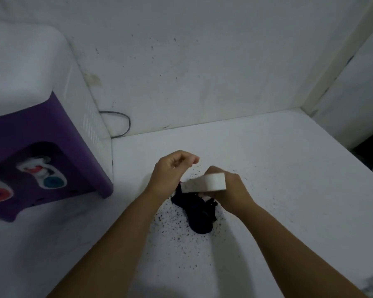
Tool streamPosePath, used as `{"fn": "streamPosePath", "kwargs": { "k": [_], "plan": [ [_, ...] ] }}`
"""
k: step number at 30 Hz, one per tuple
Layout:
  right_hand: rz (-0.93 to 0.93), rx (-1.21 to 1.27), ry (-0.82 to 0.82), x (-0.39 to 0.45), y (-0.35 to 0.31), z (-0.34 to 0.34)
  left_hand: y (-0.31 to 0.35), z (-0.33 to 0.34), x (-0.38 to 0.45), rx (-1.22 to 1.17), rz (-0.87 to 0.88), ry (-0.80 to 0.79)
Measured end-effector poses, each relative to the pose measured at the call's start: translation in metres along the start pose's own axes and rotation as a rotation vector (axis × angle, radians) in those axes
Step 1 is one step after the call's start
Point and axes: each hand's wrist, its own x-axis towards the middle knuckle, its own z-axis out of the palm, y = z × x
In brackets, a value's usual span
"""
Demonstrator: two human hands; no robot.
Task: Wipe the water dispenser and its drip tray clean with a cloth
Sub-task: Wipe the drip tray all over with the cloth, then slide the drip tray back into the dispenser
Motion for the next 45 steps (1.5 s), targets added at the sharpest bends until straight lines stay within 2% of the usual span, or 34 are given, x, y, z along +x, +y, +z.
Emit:
{"fn": "streamPosePath", "kwargs": {
  "k": [3, 5, 8, 11, 14, 16, 19, 24, 31, 37, 42, 45],
  "plan": [
    [-0.023, -0.085, -0.062, 0.003, -0.002, 0.0, -0.01, 0.0, -0.003, 0.005, -0.044, 0.006],
    [0.039, -0.064, -0.059, 0.007, -0.009, -0.001, -0.015, -0.002, -0.005, 0.021, -0.055, 0.038],
    [0.253, 0.297, 0.038, 0.015, -0.028, -0.005, -0.02, -0.012, -0.01, 0.058, -0.099, 0.21],
    [0.367, 0.695, 0.022, 0.021, -0.043, -0.003, -0.027, -0.029, -0.02, 0.044, -0.252, 0.39],
    [0.455, 0.86, -0.068, 0.025, -0.052, 0.011, -0.034, -0.047, -0.035, -0.212, -0.396, 0.476],
    [0.482, 0.902, -0.151, 0.025, -0.059, 0.024, -0.037, -0.057, -0.046, -0.443, -0.416, 0.509],
    [0.521, 0.9, -0.227, 0.026, -0.066, 0.046, -0.041, -0.08, -0.066, -0.448, -0.363, 0.56],
    [0.635, 0.883, -0.065, 0.032, -0.076, 0.092, -0.056, -0.141, -0.11, -0.378, -0.356, 0.679],
    [0.684, 0.755, -0.117, 0.014, -0.124, 0.199, -0.091, -0.234, -0.165, -0.358, -0.376, 0.921],
    [0.821, 0.769, -0.044, 0.019, -0.147, 0.265, -0.124, -0.293, -0.186, -0.114, -0.446, 0.856],
    [0.907, 0.665, 0.051, 0.033, -0.143, 0.288, -0.13, -0.311, -0.175, -0.12, -0.456, 0.776],
    [0.911, 0.647, 0.098, 0.038, -0.144, 0.294, -0.134, -0.311, -0.164, -0.166, -0.477, 0.803]
  ]
}}
